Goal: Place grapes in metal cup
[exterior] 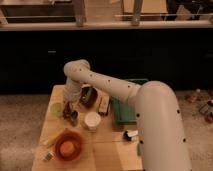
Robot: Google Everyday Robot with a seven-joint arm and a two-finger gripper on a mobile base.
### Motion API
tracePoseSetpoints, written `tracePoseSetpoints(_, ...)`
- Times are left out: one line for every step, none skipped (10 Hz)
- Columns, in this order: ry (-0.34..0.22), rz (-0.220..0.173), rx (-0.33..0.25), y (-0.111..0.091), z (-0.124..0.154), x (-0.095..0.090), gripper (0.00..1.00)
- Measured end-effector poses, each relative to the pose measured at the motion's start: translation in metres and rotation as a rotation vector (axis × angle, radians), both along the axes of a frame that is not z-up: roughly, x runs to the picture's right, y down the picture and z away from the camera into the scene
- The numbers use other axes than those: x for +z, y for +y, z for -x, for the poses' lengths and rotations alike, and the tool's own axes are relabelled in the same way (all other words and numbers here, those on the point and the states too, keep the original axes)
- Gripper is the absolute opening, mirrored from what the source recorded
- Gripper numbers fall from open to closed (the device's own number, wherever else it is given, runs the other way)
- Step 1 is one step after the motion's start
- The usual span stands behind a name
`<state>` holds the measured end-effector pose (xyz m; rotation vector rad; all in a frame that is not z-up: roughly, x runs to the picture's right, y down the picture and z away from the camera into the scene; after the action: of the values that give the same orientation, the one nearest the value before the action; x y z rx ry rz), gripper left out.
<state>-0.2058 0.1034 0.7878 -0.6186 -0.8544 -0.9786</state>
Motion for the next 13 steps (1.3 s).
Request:
tracePoseSetpoints(-0.011,0.013,-0.015,0.0024,-0.0020,-0.0003,0.14)
tracePoseSetpoints(-0.020,0.019,-0.024,0.0042,-0.0013,-0.0008,0.22)
tracePoseSetpoints(-0.030,0.027,-0.034,0.0065,-0.0002,-0.0015,0.32)
tracePoseSetpoints(-0.036,0.031,-0.041,0.0080,-0.0015,-0.0018,0.42)
tracePoseSetpoints(-0.041,0.035,-0.045,0.0093,-0.0025,-0.0021,0.51)
tracePoseSetpoints(-0.048,0.035,-0.050,0.0098,-0.0026,-0.0027,0.63)
tracePoseSetpoints(-0.055,0.035,-0.054,0.0103,-0.0018,-0.0033,0.72)
tracePoseSetpoints(-0.059,0.035,-0.058,0.0113,-0.0007,-0.0039,0.78)
tracePoseSetpoints(-0.062,0.032,-0.060,0.0107,-0.0001,-0.0055,0.80)
tracePoseSetpoints(-0.065,0.027,-0.060,0.0102,0.0004,-0.0059,0.80)
tracePoseSetpoints(-0.068,0.023,-0.057,0.0091,0.0009,-0.0063,0.80)
tracePoseSetpoints(-0.070,0.019,-0.057,0.0085,0.0018,-0.0067,0.80)
tracePoseSetpoints(-0.073,0.014,-0.054,0.0068,0.0027,-0.0074,0.80)
